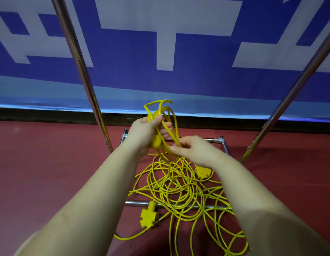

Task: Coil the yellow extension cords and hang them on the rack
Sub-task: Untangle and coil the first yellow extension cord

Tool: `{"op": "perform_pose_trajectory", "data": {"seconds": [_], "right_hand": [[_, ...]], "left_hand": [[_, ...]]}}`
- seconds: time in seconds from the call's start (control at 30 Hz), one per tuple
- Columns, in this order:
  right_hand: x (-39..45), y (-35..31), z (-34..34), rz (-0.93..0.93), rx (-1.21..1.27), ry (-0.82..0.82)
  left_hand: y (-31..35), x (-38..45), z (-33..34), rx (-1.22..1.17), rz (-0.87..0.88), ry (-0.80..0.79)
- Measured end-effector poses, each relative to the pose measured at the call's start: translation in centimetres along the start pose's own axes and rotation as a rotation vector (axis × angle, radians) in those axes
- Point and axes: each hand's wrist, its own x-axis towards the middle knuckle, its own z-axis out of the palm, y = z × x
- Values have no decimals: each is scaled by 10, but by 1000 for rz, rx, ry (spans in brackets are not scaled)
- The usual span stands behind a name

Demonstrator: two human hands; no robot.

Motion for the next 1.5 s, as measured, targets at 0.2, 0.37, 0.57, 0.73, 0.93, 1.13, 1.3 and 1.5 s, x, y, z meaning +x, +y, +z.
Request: {"op": "perform_pose_trajectory", "data": {"seconds": [0.2,0.37,0.57,0.73,0.93,1.13,1.3,1.5], "right_hand": [[8,12,-5,-74,129,292],[7,10,-13,-130,340,658],[2,15,-26,-52,17,857],[3,11,-29,-71,-296,653],[-3,-3,-28,-134,-350,172],[0,-6,-21,-89,-148,152],[5,0,-21,-66,136,337],[3,6,-25,7,210,175]], "left_hand": [[8,9,-19,91,55,99],[5,15,-34,315,71,117],[5,11,-33,385,63,36],[8,9,-34,342,56,36],[2,12,-33,471,83,46],[-11,6,-14,377,7,-97],[-20,0,-5,501,-19,-303],[-14,5,-6,385,54,-159]]}}
